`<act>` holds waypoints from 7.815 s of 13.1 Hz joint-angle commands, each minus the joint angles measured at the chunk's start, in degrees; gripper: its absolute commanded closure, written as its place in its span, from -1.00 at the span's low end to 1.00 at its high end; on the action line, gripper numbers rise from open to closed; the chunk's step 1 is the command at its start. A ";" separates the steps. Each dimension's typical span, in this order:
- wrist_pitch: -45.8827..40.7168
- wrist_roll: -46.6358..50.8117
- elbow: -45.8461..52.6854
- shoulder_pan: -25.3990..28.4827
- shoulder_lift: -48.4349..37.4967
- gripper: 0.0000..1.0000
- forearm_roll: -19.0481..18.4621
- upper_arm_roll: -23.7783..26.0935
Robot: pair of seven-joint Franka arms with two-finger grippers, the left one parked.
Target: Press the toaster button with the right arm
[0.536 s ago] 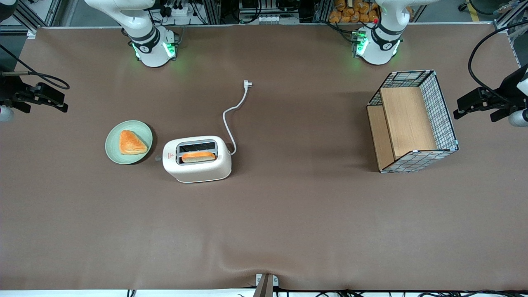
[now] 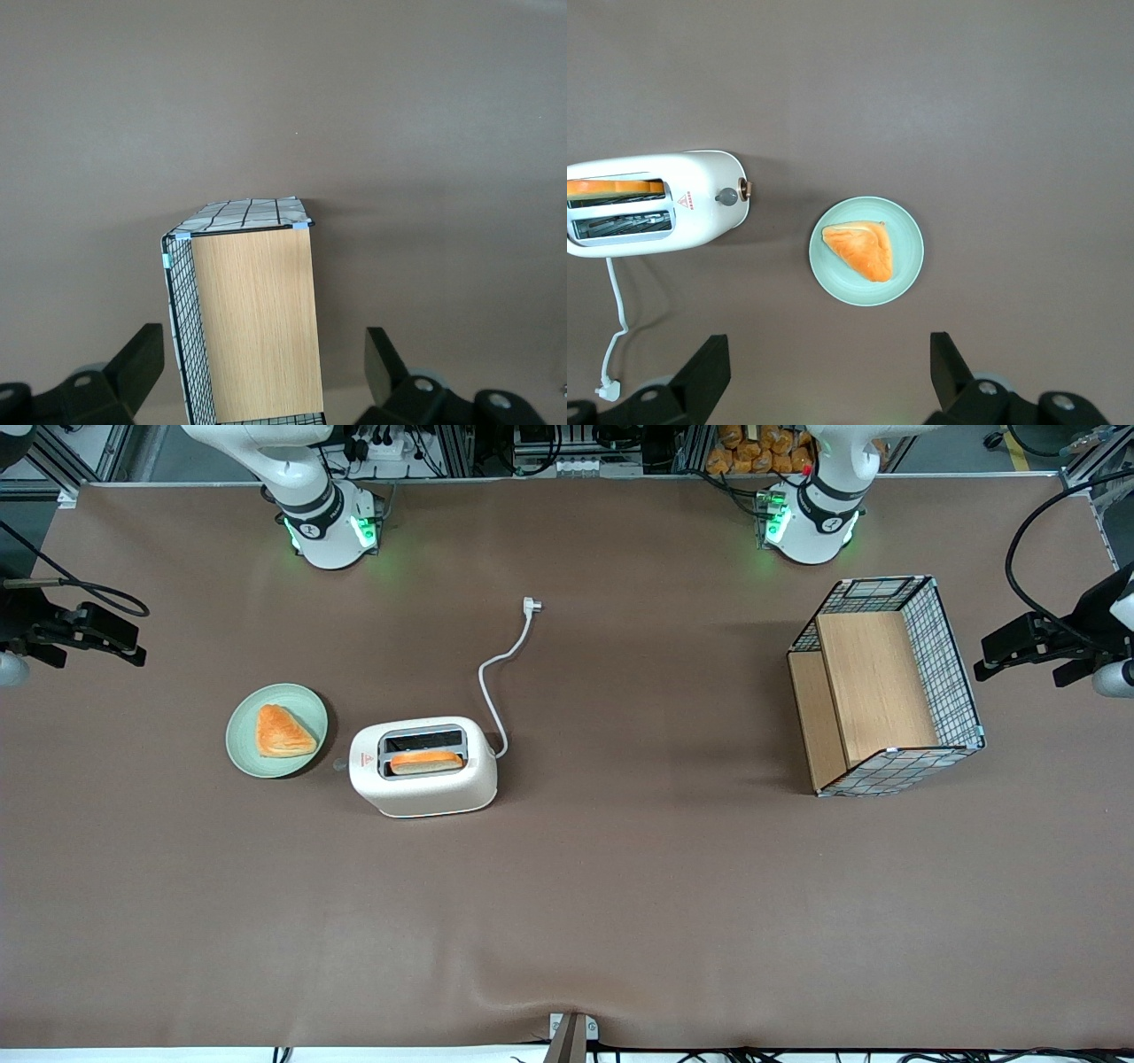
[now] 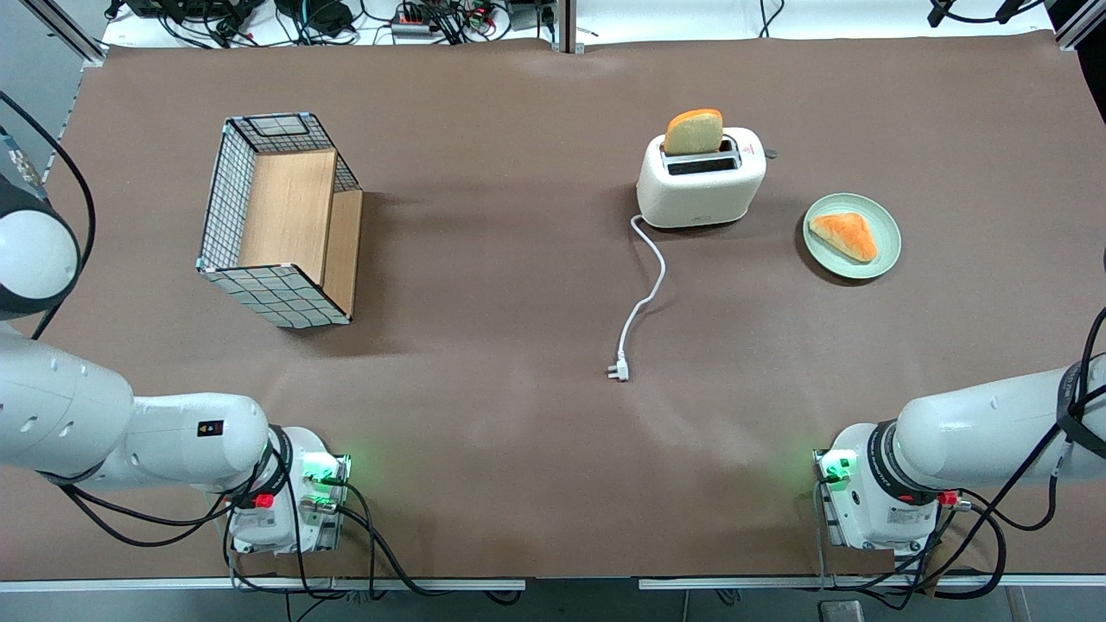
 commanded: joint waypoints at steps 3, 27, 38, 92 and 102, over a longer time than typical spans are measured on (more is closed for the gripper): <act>-0.46 0.43 1.05 0.25 0.76 -1.00 1.08 -0.26; 1.81 0.70 -1.66 0.60 8.66 0.90 10.56 -0.17; 23.60 -5.18 -17.30 2.88 13.49 1.00 22.25 0.09; 36.19 -14.42 -23.38 3.76 22.82 1.00 34.39 0.09; 39.09 -15.83 -23.91 4.11 25.10 1.00 35.18 0.09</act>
